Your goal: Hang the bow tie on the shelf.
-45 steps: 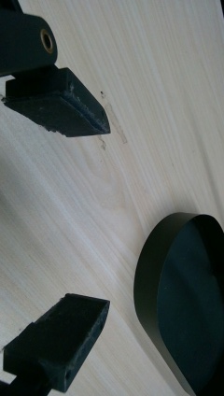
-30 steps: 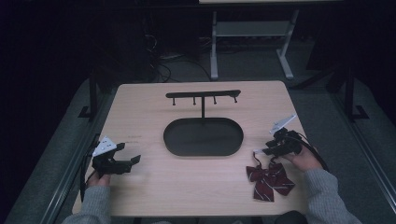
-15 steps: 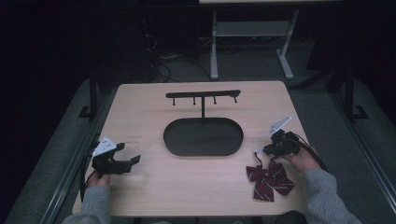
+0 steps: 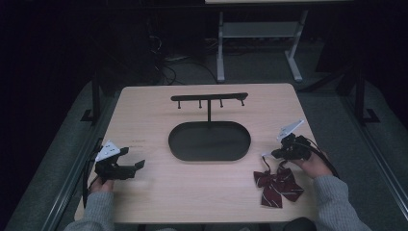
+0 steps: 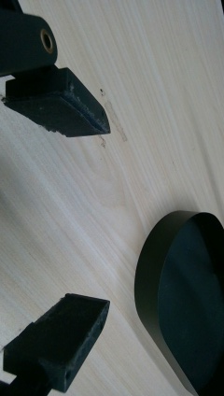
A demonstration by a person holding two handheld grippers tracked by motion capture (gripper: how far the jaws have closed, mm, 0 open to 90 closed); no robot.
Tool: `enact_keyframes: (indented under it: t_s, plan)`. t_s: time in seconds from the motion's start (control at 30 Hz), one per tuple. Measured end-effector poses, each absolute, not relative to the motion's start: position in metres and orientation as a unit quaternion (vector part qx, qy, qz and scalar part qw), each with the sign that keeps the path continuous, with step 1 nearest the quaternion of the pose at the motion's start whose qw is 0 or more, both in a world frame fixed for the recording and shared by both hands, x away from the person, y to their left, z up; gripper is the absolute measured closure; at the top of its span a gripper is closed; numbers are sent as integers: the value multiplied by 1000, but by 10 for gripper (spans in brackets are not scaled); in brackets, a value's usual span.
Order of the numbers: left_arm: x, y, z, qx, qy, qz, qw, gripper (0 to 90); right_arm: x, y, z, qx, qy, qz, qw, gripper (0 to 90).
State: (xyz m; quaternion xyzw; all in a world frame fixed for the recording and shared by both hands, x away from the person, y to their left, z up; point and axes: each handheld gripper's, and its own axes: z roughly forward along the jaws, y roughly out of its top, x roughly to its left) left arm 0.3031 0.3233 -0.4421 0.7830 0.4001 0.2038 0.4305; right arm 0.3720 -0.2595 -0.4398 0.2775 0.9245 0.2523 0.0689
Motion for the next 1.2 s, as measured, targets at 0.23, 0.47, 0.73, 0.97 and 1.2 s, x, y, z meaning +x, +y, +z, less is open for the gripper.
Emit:
enact_keyframes:
  t_s: [0.23, 0.47, 0.73, 0.97, 1.2]
  plan:
    - [303, 323, -443, 782, 400, 204, 432, 130, 367, -257, -427, 269, 924, 260, 79, 884]
    - [303, 323, -442, 783, 399, 205, 430, 130, 360, -248, -409, 244, 927, 265, 104, 885]
    - [303, 323, -442, 784, 398, 205, 430, 130, 352, -240, -389, 223, 926, 277, 127, 886]
    - [303, 323, -442, 784, 398, 205, 430, 130, 345, -236, -374, 213, 923, 290, 139, 886]
    - [303, 322, -443, 782, 399, 205, 432, 131, 338, -230, -362, 200, 922, 294, 154, 886]
